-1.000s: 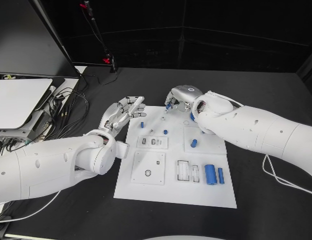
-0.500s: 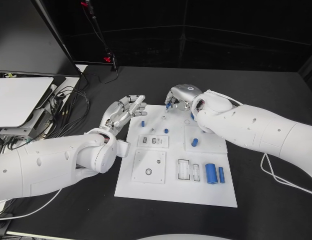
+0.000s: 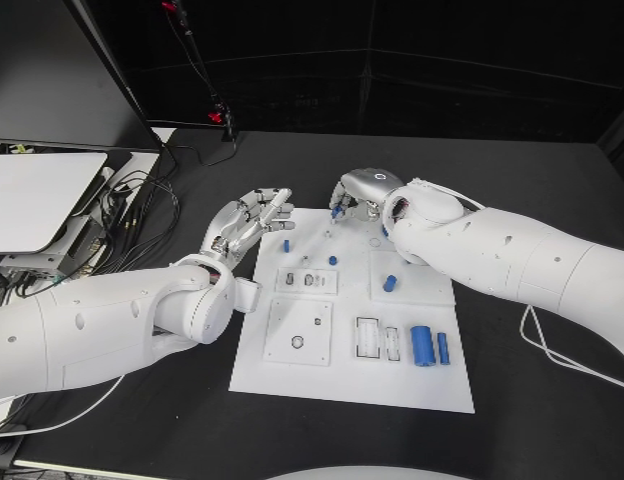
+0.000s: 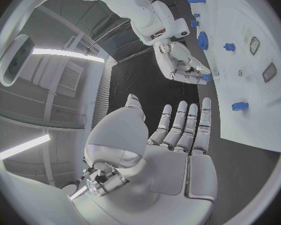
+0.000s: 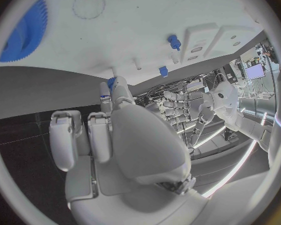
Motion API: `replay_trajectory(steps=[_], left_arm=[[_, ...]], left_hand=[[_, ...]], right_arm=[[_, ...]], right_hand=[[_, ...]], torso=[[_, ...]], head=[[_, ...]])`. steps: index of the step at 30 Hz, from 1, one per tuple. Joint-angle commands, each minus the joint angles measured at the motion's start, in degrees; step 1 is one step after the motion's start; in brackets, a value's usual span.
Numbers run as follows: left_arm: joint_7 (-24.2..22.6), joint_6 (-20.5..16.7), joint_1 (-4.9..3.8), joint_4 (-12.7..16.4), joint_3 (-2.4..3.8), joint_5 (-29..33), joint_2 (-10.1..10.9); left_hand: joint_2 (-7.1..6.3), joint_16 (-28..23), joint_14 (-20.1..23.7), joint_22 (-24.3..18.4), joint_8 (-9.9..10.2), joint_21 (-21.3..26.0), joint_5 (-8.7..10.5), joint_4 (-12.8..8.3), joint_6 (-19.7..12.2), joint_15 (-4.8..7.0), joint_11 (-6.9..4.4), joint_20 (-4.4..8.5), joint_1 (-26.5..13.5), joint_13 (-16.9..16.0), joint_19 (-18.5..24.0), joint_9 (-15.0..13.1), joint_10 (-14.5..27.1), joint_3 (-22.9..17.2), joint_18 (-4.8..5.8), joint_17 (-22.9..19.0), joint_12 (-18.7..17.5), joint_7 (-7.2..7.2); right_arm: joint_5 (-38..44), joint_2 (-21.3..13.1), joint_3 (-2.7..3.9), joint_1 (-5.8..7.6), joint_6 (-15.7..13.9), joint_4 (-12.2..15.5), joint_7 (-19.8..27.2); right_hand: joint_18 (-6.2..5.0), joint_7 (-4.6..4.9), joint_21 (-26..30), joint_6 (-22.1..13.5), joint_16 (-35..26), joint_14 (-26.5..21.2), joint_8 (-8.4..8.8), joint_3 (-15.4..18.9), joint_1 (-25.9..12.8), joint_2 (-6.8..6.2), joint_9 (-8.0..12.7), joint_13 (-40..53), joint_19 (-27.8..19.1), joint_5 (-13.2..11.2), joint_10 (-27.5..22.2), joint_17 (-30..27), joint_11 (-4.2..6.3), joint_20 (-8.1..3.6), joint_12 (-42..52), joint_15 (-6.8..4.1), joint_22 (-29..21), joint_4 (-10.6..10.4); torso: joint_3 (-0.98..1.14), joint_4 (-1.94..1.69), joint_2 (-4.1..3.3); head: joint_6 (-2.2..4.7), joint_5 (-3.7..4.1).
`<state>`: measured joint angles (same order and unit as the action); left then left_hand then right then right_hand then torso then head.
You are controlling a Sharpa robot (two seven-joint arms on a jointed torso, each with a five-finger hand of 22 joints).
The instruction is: Assemble the parts on the task board
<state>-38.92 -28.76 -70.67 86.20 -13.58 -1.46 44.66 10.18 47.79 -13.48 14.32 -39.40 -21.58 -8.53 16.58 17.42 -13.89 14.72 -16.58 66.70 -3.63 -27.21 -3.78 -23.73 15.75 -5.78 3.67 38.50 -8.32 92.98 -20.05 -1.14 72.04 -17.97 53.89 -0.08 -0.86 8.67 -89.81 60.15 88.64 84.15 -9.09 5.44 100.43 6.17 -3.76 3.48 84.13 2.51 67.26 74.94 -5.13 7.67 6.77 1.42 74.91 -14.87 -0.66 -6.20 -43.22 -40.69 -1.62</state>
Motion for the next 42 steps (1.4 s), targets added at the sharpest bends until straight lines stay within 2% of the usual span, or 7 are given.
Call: replay_trajectory(steps=[1,17,24,42], left_arm=[[-9.6,0.3,-0.09,0.0,0.06,-0.3,-0.1],[-9.4,0.3,-0.09,-0.1,0.06,-0.3,-0.3],[-9.4,0.3,-0.1,-0.1,0.06,-0.3,-0.3],[-9.3,0.2,-0.1,-0.2,0.06,-0.3,-0.4]], left_hand=[[0.29,-0.2,0.2,-0.1,0.3,-0.2,-0.39,0.0,0.3,-0.32,-0.08,0.01,0.5,-0.1,0.2,0.0,0.3,-0.2,-0.47,0.0,-0.3,-8.54],[0.36,-0.2,0.2,-0.1,0.3,-0.3,-0.48,0.0,0.3,-0.32,-0.08,0.01,0.6,-0.1,0.2,0.0,0.3,-0.3,-0.46,0.0,-0.3,-8.54],[0.36,-0.2,0.2,-0.1,0.3,-0.3,-0.48,0.0,0.3,-0.32,-0.08,0.01,0.6,-0.1,0.2,0.0,0.3,-0.3,-0.46,0.0,-0.3,-8.54],[0.45,-0.3,0.2,-0.1,0.3,-0.3,-0.56,0.0,0.3,-0.32,-0.08,0.01,0.7,-0.1,0.2,0.0,0.3,-0.3,-0.46,0.0,-0.3,-8.54]], right_arm=[[0.3,0.1,0.05,0.13,0.9,-0.1,0.1],[0.4,1.0,0.04,0.11,1.9,-1.1,0.0],[0.5,1.3,0.04,0.1,1.9,-1.6,-0.1],[0.6,1.5,0.03,0.08,3.0,-1.7,-0.3]], right_hand=[[0.86,-0.08,-0.2,0.4,0.1,3.8,-0.17,-0.1,0.6,-0.09,-0.1,0.0,5.9,0.2,0.2,2.4,-0.07,-0.25,-0.4,-0.16,15.1,-0.3],[0.86,-0.04,-0.2,0.2,0.1,3.8,0.1,-0.2,0.6,-0.15,0.0,0.0,5.9,0.2,0.1,2.5,-0.13,-0.21,-0.7,-0.1,15.1,-0.5],[0.86,-0.03,-0.2,0.2,0.1,3.8,0.18,-0.3,0.6,-0.16,0.0,-0.1,5.9,0.2,0.1,2.5,-0.15,-0.19,-0.8,-0.09,15.1,-0.5],[0.83,0.03,-0.1,0.0,0.1,3.8,0.5,-0.4,0.6,-0.25,0.0,0.0,5.8,0.2,0.0,2.4,-0.23,-0.14,-1.3,-0.02,15.0,-0.7]], torso=[[-0.02,0.01,0.0],[-0.04,-0.05,0.0],[-0.05,0.03,-0.01],[-0.05,0.05,0.0]], head=[[-0.02,-0.03],[-0.19,0.03],[-0.28,-0.05],[-0.57,-0.09]])
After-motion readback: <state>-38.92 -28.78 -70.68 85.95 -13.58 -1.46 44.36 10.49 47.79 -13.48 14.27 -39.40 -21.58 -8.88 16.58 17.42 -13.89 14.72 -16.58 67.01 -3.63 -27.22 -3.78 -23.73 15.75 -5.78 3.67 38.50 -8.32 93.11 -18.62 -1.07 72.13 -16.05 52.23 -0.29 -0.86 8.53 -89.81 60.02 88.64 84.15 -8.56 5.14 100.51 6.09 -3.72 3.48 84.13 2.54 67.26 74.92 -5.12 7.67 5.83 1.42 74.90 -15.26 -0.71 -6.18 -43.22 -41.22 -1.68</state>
